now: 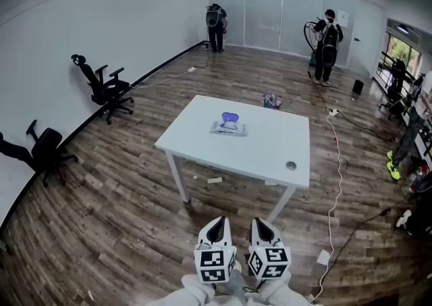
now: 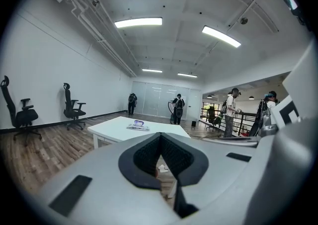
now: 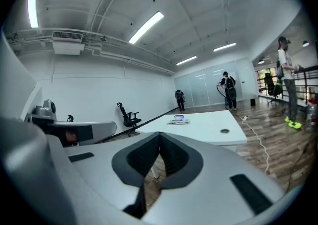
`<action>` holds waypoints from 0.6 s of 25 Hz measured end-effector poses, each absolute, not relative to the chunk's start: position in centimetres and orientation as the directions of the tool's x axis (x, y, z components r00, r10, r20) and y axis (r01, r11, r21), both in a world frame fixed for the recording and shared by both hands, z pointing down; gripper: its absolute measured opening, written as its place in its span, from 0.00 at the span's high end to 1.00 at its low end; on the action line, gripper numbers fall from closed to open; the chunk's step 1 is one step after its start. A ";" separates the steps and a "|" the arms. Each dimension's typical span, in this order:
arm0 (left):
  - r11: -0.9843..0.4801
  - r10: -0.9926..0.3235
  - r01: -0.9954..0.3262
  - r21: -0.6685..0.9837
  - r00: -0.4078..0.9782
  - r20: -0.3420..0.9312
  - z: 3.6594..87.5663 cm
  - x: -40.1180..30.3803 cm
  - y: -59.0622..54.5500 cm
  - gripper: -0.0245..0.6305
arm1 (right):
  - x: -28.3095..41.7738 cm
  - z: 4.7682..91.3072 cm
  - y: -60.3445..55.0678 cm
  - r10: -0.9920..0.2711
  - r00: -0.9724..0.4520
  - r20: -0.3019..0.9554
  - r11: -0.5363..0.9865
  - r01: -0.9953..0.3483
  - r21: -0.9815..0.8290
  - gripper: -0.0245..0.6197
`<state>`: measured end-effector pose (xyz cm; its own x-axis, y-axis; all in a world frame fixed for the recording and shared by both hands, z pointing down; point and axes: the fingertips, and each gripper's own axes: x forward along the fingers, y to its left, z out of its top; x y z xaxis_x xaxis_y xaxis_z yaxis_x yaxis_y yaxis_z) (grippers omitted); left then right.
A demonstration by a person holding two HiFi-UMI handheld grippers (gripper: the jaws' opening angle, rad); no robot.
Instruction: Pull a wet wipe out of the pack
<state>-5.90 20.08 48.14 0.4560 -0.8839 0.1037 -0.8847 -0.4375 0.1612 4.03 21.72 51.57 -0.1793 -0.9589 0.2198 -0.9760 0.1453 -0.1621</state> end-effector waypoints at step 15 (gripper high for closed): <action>-0.397 -0.902 -0.906 0.150 0.415 0.118 46.9 -3.3 12.0 0.96 | 7.0 50.1 13.3 -0.953 -0.219 0.211 0.184 -0.968 -0.173 0.95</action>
